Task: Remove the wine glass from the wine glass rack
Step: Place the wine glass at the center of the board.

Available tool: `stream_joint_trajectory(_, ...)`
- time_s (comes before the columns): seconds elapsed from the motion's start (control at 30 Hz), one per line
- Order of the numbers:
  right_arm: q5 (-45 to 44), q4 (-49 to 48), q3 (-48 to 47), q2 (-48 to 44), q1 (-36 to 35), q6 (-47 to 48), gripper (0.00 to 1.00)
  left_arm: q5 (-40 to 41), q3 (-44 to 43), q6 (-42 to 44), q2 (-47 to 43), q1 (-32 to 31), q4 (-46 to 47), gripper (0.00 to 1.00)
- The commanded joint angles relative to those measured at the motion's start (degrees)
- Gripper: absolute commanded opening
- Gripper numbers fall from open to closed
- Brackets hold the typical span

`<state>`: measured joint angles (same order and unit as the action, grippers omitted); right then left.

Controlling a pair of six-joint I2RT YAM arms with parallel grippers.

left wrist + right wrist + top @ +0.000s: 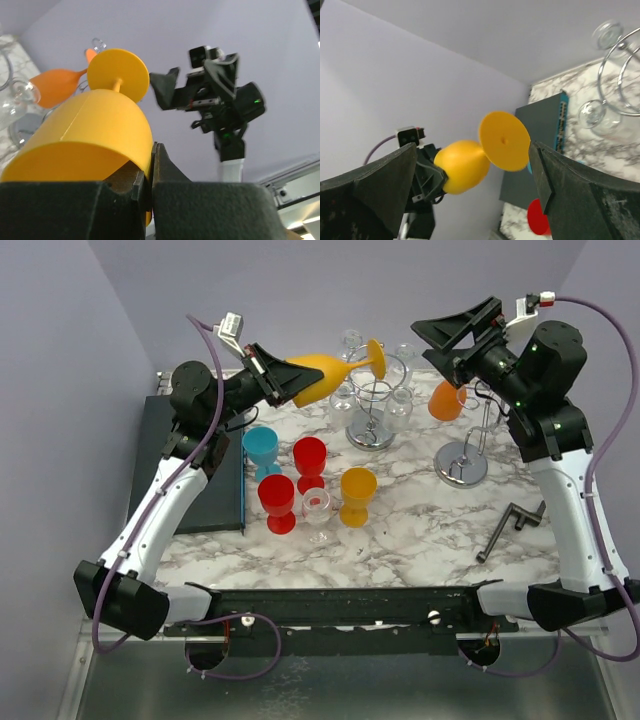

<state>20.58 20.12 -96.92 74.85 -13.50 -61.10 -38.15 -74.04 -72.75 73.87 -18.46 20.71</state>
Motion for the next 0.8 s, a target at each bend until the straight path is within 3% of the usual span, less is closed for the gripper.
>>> stream_joint_trajectory(0.0, -9.28, 9.15, -5.51, -1.6, -0.25, 11.09, 1.0, 1.92, -6.33, 16.24, -2.98, -4.85, -25.05, 0.0)
stream_joint_trajectory(0.33, -16.21, 22.05, -22.73, 4.98, -0.26, 23.22, 1.0, 17.78, -17.35, 33.92, -0.72, -22.86, -55.55, 0.0)
stream_joint_trajectory(0.53, -22.46, 25.83, -29.59, 8.19, -0.13, 27.1, 1.0, 27.34, -22.32, 38.54, 3.59, -34.18, -65.29, 0.0)
stream_joint_trajectory(0.77, -23.74, 29.36, -32.92, 11.4, 1.88, 29.27, 1.0, 36.2, -28.76, 42.47, 12.22, -43.82, -73.08, 0.0)
